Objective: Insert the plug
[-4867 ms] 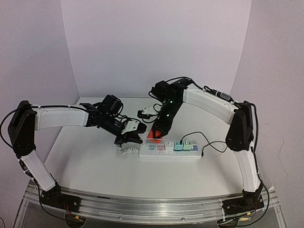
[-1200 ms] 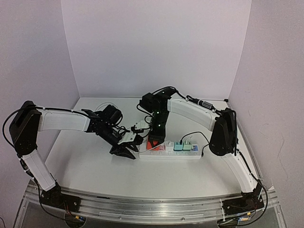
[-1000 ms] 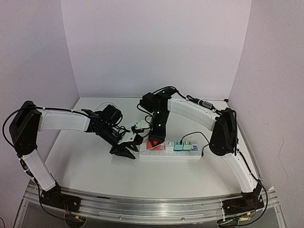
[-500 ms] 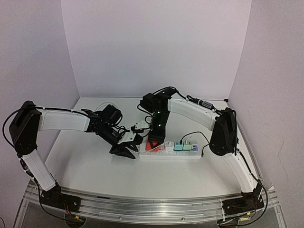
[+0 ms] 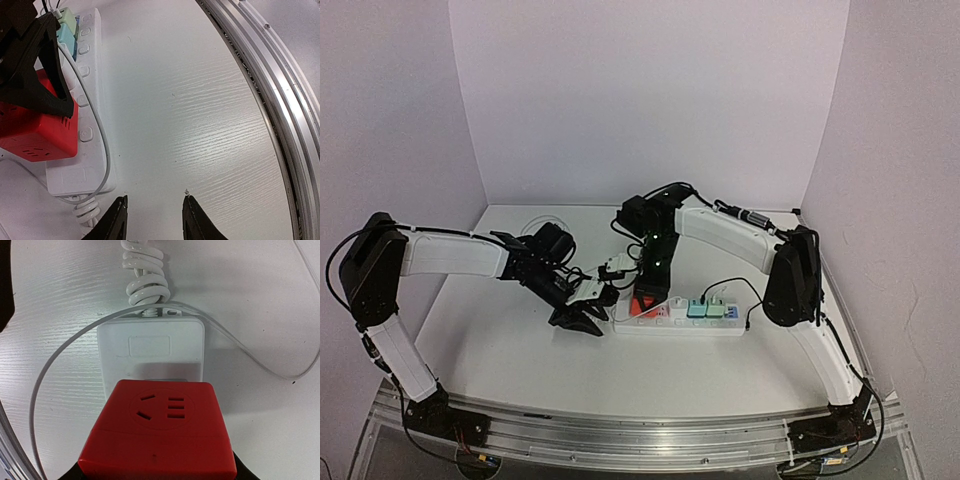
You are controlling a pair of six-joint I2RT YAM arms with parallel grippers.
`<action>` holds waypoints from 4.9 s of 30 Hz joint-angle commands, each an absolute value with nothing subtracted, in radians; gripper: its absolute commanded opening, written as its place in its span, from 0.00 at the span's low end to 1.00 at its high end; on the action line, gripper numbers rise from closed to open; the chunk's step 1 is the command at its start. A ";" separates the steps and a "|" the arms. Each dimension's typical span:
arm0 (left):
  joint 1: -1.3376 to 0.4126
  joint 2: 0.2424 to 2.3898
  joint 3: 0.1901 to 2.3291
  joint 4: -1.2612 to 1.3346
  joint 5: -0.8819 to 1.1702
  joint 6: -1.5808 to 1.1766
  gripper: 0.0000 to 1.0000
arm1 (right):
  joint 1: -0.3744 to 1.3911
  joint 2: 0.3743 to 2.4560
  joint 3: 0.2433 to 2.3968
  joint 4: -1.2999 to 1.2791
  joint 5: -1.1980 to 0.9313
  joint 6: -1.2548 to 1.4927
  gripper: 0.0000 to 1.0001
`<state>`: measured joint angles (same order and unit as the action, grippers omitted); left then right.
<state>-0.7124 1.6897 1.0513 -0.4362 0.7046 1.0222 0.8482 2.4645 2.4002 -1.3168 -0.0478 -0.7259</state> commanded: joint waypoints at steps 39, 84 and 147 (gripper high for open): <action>-0.706 1.686 1.069 -0.413 0.726 1.030 0.38 | 0.910 2.654 2.308 -1.538 0.000 -0.754 0.00; -0.706 1.692 1.106 -0.384 0.741 0.992 0.54 | 0.910 2.335 2.372 -1.293 0.242 -0.719 0.87; -0.595 1.585 1.073 -0.274 0.747 0.786 0.54 | 0.815 2.276 2.451 -0.980 0.278 -0.486 0.39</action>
<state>-0.6558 1.6474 1.0447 -0.3269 0.7134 0.8964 0.8782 2.3271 2.4543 -1.0415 0.1013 -0.5296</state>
